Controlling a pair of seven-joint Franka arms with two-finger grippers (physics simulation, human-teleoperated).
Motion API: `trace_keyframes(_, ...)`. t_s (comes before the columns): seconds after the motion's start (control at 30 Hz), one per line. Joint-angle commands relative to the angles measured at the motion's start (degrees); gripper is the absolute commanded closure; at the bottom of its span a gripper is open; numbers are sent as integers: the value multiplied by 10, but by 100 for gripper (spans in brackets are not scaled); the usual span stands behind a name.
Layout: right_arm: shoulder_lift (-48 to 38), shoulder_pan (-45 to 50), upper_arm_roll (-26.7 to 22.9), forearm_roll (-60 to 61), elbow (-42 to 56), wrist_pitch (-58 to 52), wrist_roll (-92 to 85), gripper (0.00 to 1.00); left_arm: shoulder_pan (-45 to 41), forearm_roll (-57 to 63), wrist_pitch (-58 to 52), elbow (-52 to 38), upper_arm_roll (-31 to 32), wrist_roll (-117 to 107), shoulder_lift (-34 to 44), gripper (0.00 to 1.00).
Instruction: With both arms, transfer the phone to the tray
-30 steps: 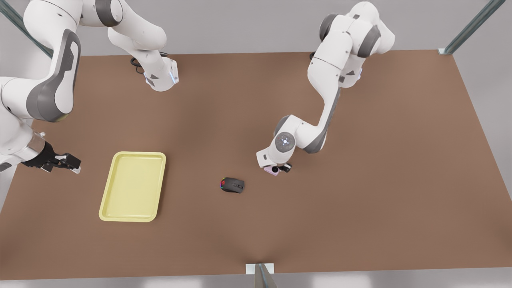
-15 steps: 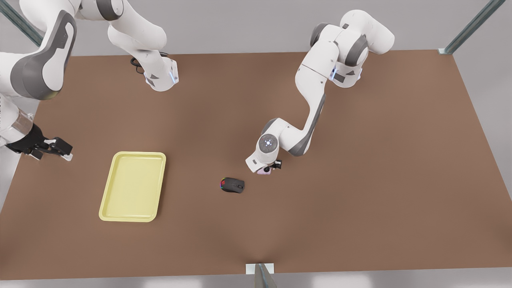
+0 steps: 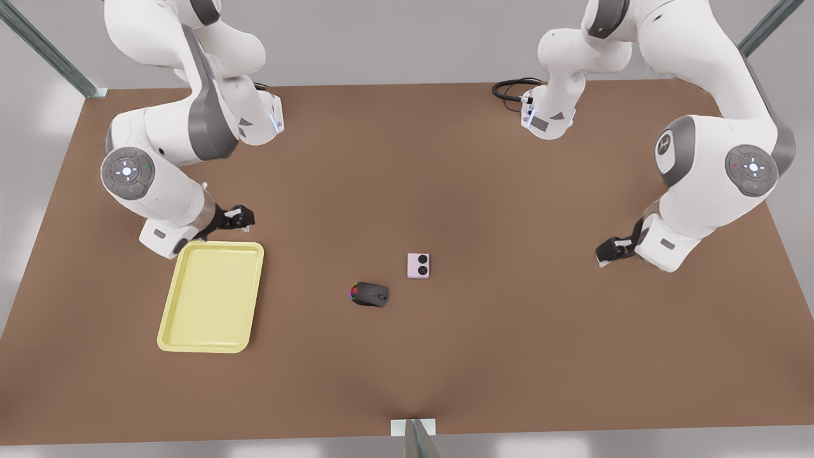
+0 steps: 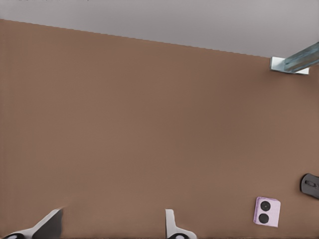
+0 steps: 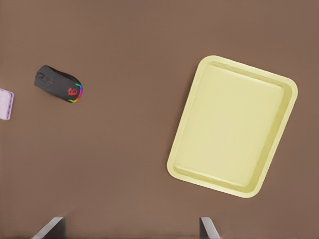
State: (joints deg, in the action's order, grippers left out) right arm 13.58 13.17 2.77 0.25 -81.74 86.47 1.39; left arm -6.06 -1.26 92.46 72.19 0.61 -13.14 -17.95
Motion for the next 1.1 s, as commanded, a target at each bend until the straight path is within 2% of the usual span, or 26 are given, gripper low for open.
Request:
trace_keyframes(0.0, 1, 28, 2, 17, -31, 73, 226, 0, 34, 46, -70, 5, 39, 128, 12, 0)
trace_keyframes(0.07, 38, 99, 2, 36, -41, 139, 326, 0, 34, 49, -74, 3, 38, 131, -1, 0)
trace_keyframes(0.13, 70, 111, 23, 35, -39, 182, 409, 0, 33, 49, -75, 4, 38, 132, -9, 0)
trace_keyframes(0.27, 140, 162, 24, 31, -16, 259, 571, 0, 34, 49, -89, 3, 37, 133, -17, 0)
trace_keyframes(0.43, 206, 208, 24, 13, -8, 333, 619, 0, 33, 48, -90, 4, 33, 131, -17, 0)
trace_keyframes(0.57, 245, 237, 24, -3, 6, 337, 688, 0, 33, 48, -89, 4, 33, 128, -17, 0)
trace_keyframes(0.63, 295, 249, 24, -27, 52, 344, 709, 0, 34, 48, -90, 4, 33, 128, -18, 0)
trace_keyframes(0.77, 334, 275, 25, -54, 52, 473, 709, 0, 34, 48, -89, 4, 34, 129, -21, 0)
trace_keyframes(0.9, 375, 286, 25, -64, 81, 478, 708, 0, 34, 48, -88, 3, 33, 129, -25, 0)
trace_keyframes(1.07, 382, 286, 25, -84, 68, 502, 700, 0, 34, 48, -86, 3, 33, 128, -29, 0)
